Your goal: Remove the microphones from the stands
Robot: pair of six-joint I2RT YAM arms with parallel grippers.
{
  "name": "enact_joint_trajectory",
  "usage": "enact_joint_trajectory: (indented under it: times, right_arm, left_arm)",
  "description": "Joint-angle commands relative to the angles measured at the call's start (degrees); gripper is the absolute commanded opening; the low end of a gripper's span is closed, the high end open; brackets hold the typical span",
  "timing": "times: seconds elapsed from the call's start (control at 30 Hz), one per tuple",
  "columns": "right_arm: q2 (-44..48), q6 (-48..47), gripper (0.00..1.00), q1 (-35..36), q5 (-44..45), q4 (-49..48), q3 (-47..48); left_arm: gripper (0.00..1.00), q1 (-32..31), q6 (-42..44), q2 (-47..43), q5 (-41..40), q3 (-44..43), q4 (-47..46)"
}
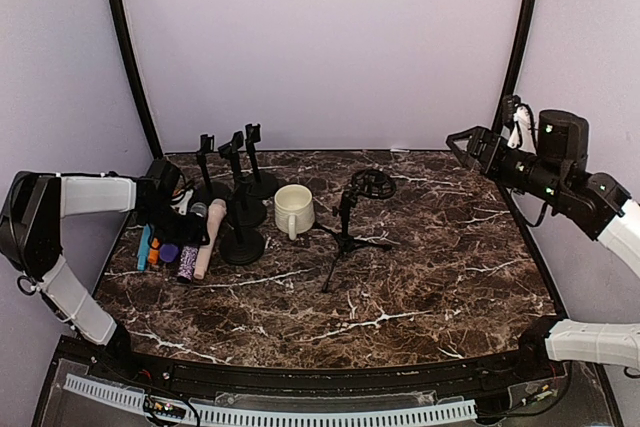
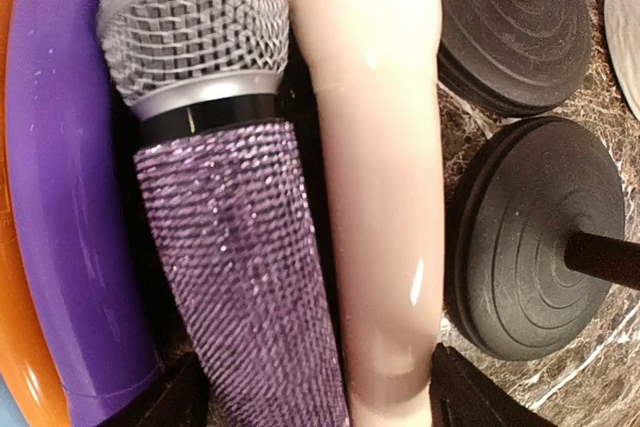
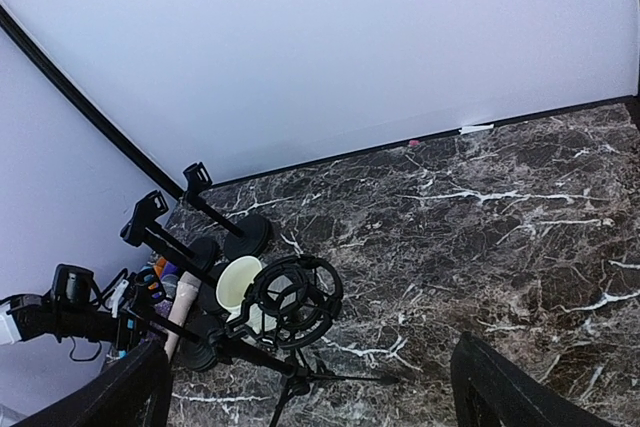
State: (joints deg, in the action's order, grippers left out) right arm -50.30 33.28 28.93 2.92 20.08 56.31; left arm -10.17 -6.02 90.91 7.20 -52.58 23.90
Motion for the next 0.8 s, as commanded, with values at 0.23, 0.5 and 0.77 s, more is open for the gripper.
enact_joint_trajectory:
  times: [0.23,0.5,0.77]
  right_arm:
    - [-0.04,-1.01,0.98,-0.36,1.45,-1.59,-1.02]
    - [-4.59,-3.86,0.99,-5.3,-2.19,-10.89,-5.51]
    - [-3.73,-11.07,0.99,-21.81,-2.6,-17.98,-15.18]
  left_arm:
    - [0.81,0.07,0.67,-9.8,-2.41,0.33,-2.02]
    - [0.9,0.43,-0.43,-19.07,-9.57,4.69,-14.93]
    - [0.94,9.4,-5.96,-30.27,-14.31,16.57,-36.11]
